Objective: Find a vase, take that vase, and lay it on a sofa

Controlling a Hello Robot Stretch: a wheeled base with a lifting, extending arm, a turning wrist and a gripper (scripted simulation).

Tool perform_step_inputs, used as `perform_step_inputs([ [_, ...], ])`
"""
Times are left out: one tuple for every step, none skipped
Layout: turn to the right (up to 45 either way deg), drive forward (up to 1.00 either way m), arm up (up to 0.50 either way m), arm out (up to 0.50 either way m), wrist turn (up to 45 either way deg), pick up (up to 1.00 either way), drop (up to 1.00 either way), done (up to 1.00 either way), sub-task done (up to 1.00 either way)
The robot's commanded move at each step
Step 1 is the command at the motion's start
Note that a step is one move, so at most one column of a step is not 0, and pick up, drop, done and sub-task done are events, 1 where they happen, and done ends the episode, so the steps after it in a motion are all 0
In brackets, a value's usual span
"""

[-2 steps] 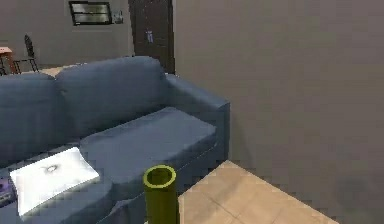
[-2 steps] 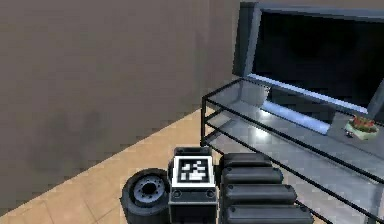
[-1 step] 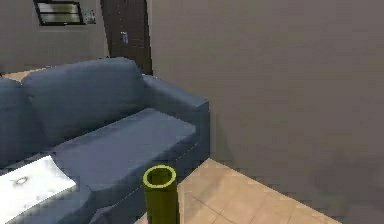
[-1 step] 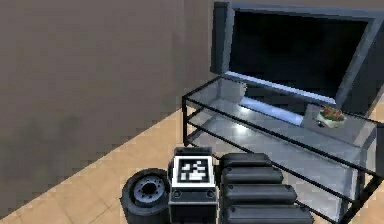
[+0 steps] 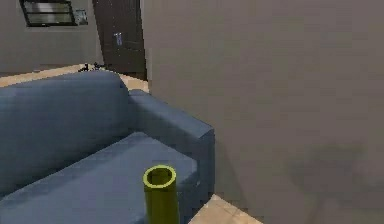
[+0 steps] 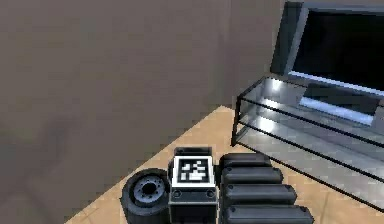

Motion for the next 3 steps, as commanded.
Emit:
perform_step_inputs([
  [45.0, 0.0, 0.0, 0.0, 0.0, 0.0, 0.0, 0.0, 0.0],
  [45.0, 0.0, 0.0, 0.0, 0.0, 0.0, 0.0, 0.0, 0.0],
  [45.0, 0.0, 0.0, 0.0, 0.0, 0.0, 0.0, 0.0, 0.0],
])
